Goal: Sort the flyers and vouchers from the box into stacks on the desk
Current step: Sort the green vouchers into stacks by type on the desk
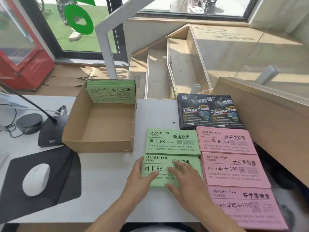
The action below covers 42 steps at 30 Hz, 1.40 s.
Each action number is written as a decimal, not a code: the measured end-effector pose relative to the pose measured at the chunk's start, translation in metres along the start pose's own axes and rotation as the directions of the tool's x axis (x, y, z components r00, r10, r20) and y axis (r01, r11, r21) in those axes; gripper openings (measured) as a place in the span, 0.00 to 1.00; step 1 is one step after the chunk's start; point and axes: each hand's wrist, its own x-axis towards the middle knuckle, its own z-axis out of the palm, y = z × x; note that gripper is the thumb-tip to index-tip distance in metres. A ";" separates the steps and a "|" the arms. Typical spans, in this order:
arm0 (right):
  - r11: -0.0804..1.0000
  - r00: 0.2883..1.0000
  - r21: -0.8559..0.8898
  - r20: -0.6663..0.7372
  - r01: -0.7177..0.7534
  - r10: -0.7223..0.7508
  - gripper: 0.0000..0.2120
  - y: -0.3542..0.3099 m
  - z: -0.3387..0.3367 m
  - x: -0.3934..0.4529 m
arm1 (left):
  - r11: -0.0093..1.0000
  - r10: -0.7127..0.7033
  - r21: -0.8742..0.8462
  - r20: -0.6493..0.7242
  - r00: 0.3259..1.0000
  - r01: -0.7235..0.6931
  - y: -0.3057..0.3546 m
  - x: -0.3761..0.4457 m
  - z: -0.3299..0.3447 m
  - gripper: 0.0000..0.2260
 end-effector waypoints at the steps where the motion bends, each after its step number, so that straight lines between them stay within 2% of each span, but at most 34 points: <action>1: 0.999 1.000 -0.032 0.005 -0.006 0.007 0.25 0.001 0.001 -0.001 | 1.000 -0.003 0.000 0.014 1.000 0.003 0.001 0.000 0.002 0.34; 5: 0.998 0.998 0.005 0.012 -0.062 0.062 0.22 0.010 0.000 0.001 | 0.995 0.014 0.097 0.083 0.996 -0.022 0.004 -0.003 0.007 0.38; 10: 0.999 1.000 0.017 -0.007 -0.030 0.030 0.19 0.013 -0.004 0.002 | 0.911 0.189 0.364 0.044 0.981 -0.192 -0.007 -0.005 0.008 0.34; 16: 0.999 0.998 0.012 -0.034 -0.047 0.048 0.16 0.007 -0.007 0.007 | 0.883 0.303 0.379 -0.010 0.953 -0.277 -0.004 -0.007 0.010 0.27; 21: 0.994 0.991 0.059 0.100 -0.095 0.089 0.14 -0.009 -0.017 0.024 | 0.776 0.563 0.366 -0.036 0.825 -0.514 0.020 -0.008 -0.008 0.19; 26: 0.964 0.999 0.265 0.010 -0.032 0.030 0.16 -0.055 -0.035 0.085 | 0.606 0.769 0.428 -0.100 0.631 -0.670 0.068 0.022 -0.061 0.14; 28: 0.943 0.999 0.331 -0.024 0.029 -0.022 0.19 -0.080 -0.042 0.119 | 0.576 0.790 0.494 -0.132 0.599 -0.652 0.083 0.043 -0.089 0.15; 31: 0.923 0.996 0.377 -0.058 0.082 -0.065 0.22 -0.114 -0.044 0.177 | 0.577 0.770 0.609 -0.181 0.612 -0.545 0.099 0.081 -0.130 0.18; 33: 0.928 0.997 0.366 -0.048 0.069 -0.055 0.25 -0.132 -0.039 0.214 | 0.591 0.727 0.648 -0.170 0.665 -0.480 0.110 0.110 -0.152 0.22; 38: 0.990 0.994 0.115 0.063 0.083 -0.091 0.31 -0.150 -0.020 0.287 | 0.579 0.617 0.732 -0.105 0.780 -0.360 0.124 0.172 -0.191 0.31; 40: 0.993 0.989 0.043 0.096 0.108 -0.112 0.33 -0.153 -0.013 0.312 | 0.566 0.610 0.743 -0.086 0.788 -0.357 0.122 0.187 -0.199 0.32; 42: 0.993 0.990 -0.034 0.095 0.111 -0.108 0.34 -0.154 -0.009 0.331 | 0.546 0.635 0.757 -0.094 0.767 -0.359 0.119 0.199 -0.204 0.33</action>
